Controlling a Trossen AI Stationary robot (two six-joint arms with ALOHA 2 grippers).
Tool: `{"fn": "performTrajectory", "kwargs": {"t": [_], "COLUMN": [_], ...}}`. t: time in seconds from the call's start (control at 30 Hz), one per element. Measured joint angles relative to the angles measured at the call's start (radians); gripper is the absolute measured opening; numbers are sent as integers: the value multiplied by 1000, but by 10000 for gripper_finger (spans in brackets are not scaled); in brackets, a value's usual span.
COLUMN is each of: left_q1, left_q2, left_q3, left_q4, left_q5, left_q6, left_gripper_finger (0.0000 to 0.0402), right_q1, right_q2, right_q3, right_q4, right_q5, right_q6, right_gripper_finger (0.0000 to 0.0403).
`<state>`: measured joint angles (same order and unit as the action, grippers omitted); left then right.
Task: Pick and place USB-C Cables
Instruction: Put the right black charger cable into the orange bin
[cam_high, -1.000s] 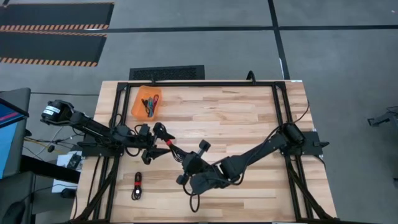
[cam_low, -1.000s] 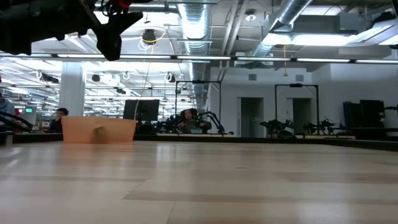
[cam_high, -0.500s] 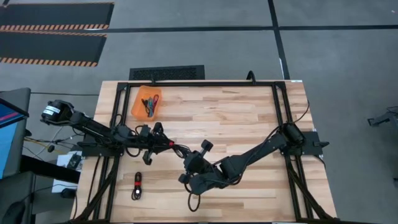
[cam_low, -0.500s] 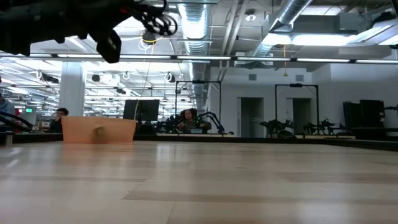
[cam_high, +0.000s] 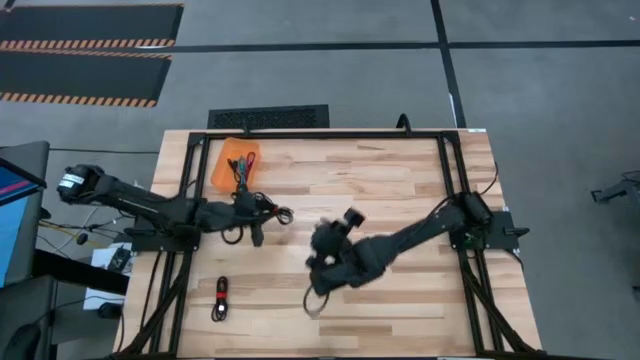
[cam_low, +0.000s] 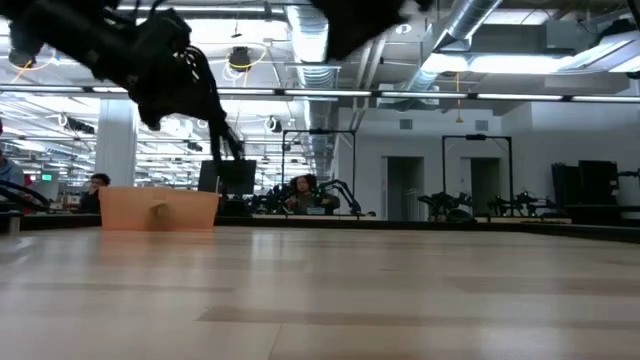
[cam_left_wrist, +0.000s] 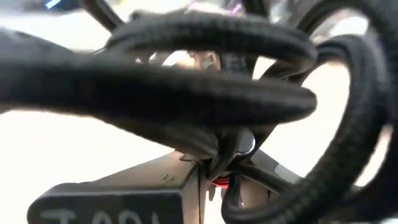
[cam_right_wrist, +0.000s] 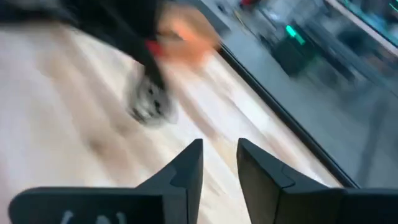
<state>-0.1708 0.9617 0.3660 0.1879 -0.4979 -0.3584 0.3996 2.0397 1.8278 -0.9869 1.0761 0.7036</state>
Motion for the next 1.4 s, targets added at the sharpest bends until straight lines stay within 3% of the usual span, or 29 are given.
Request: {"fn": "performTrajectory", "kwargs": {"t": [0.13,0.2,0.33,0.43,0.63,0.87,1.13,1.4], "left_q1": [65,109,242,365,665,910,1023,1037], "left_q2": [-7,-7,-6,-6,26,167,327,370], "left_q3": [159,230,355,420,505,531,575,601], "left_q4": [-361,-502,-736,-860,-942,-946,-1063,-1138], "left_q5": [-68,-89,-92,-88,55,194,206,248], "left_q6": [-30,-32,-27,2,130,242,319,340], "left_gripper_finger": [41,45,45,41,41,45,51,52], "right_q1": [-54,-79,-121,-147,-184,-220,-225,-225], "right_q2": [0,-1,4,2,4,4,3,3], "right_q3": [-2,-30,-125,-218,-349,-362,-362,-362], "right_q4": [-300,-360,-310,-131,279,465,471,472], "right_q5": [-5,-6,-56,-110,-250,-333,-371,-371], "right_q6": [225,279,287,217,-29,-198,-215,-215], "right_gripper_finger": [134,136,128,116,95,81,75,75]}}
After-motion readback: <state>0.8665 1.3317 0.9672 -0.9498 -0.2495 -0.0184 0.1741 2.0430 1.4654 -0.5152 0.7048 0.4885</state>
